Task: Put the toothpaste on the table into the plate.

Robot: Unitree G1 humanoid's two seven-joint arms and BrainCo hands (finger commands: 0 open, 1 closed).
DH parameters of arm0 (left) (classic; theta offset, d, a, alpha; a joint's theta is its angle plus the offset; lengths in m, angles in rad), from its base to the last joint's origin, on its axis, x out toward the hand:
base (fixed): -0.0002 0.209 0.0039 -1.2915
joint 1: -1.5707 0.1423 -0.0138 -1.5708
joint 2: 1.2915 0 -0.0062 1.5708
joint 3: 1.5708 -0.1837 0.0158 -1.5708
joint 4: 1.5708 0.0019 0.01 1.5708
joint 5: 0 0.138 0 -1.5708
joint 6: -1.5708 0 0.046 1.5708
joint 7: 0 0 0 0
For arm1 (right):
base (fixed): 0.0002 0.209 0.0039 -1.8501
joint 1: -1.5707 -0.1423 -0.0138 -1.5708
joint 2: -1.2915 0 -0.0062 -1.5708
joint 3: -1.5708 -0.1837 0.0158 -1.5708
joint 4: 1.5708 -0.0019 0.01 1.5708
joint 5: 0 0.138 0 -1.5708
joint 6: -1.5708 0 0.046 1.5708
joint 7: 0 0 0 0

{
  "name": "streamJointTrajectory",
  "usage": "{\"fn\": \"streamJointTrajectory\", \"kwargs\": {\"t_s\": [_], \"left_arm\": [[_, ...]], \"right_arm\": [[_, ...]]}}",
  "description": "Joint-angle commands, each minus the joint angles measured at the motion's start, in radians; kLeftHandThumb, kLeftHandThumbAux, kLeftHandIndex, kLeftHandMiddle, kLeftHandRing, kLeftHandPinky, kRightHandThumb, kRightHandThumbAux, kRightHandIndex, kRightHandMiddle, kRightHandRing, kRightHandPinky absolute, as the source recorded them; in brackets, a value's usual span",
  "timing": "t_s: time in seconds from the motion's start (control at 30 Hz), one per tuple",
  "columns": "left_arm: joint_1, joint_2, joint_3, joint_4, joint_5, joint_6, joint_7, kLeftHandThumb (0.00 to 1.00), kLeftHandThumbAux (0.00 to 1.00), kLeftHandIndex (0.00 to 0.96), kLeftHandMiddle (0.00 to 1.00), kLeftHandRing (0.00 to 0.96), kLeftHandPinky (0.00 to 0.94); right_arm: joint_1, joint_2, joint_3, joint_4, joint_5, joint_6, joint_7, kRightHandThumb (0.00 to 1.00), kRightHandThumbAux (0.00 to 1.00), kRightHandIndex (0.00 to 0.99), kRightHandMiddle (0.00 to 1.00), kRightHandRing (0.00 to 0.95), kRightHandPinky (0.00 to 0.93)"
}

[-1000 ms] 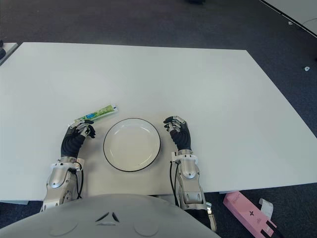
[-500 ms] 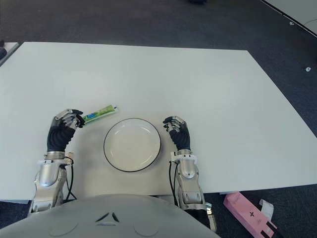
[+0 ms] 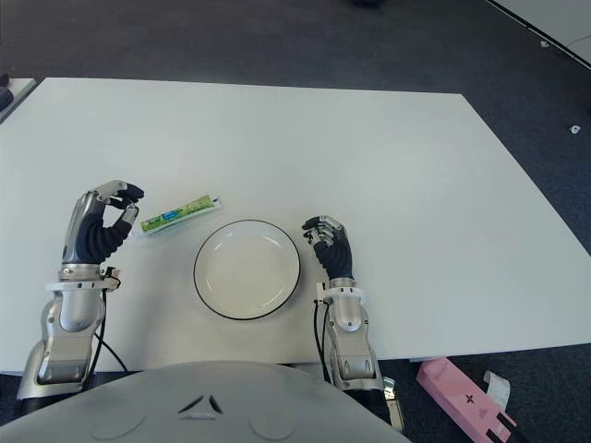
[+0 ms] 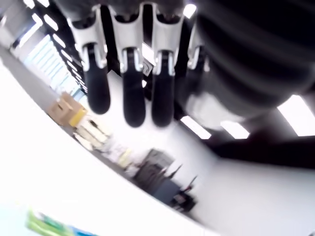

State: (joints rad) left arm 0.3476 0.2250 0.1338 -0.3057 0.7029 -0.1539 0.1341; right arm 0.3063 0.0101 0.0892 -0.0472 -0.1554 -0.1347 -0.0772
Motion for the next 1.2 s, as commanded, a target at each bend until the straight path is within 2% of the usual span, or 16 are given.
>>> {"fn": "streamJointTrajectory", "kwargs": {"t_s": [0.03, 0.13, 0.2, 0.3, 0.43, 0.57, 0.83, 1.2], "left_arm": [[-0.014, 0.031, -0.023, -0.048, 0.091, 0.162, -0.122, 0.565, 0.352, 0.232, 0.236, 0.278, 0.316], [-0.029, 0.059, -0.034, -0.08, 0.14, 0.264, -0.224, 0.569, 0.282, 0.1, 0.158, 0.199, 0.251], [-0.043, 0.08, -0.045, -0.096, 0.172, 0.315, -0.28, 0.569, 0.259, 0.051, 0.119, 0.156, 0.21], [-0.077, 0.121, -0.068, -0.105, 0.231, 0.379, -0.362, 0.568, 0.232, 0.016, 0.055, 0.078, 0.134], [-0.108, 0.158, -0.094, -0.099, 0.279, 0.414, -0.406, 0.56, 0.205, 0.003, 0.011, 0.016, 0.052], [-0.145, 0.194, -0.123, -0.059, 0.294, 0.411, -0.411, 0.546, 0.182, 0.0, 0.002, 0.004, 0.013], [-0.205, 0.3, -0.199, 0.073, 0.288, 0.323, -0.396, 0.516, 0.139, 0.0, 0.0, 0.0, 0.0], [-0.267, 0.379, -0.266, 0.207, 0.274, 0.245, -0.399, 0.512, 0.108, 0.0, 0.0, 0.0, 0.0]], "right_arm": [[-0.003, -0.001, -0.002, 0.009, -0.007, 0.024, -0.009, 0.71, 0.729, 0.428, 0.479, 0.476, 0.478], [0.0, 0.0, -0.002, 0.006, -0.009, 0.025, -0.013, 0.71, 0.729, 0.428, 0.477, 0.475, 0.478], [0.002, 0.001, -0.002, 0.003, -0.009, 0.026, -0.016, 0.71, 0.729, 0.428, 0.475, 0.472, 0.473], [0.005, 0.001, -0.003, 0.001, -0.005, 0.029, -0.017, 0.71, 0.729, 0.428, 0.472, 0.467, 0.466], [0.006, 0.0, -0.003, 0.002, 0.0, 0.031, -0.015, 0.71, 0.729, 0.428, 0.474, 0.468, 0.47], [0.006, 0.0, -0.003, 0.002, 0.005, 0.03, -0.012, 0.71, 0.729, 0.428, 0.48, 0.473, 0.473], [0.006, 0.001, -0.006, -0.001, 0.013, 0.032, -0.01, 0.71, 0.728, 0.428, 0.484, 0.476, 0.472], [0.015, 0.005, -0.005, -0.016, 0.01, 0.045, -0.014, 0.709, 0.728, 0.428, 0.473, 0.467, 0.468]]}}
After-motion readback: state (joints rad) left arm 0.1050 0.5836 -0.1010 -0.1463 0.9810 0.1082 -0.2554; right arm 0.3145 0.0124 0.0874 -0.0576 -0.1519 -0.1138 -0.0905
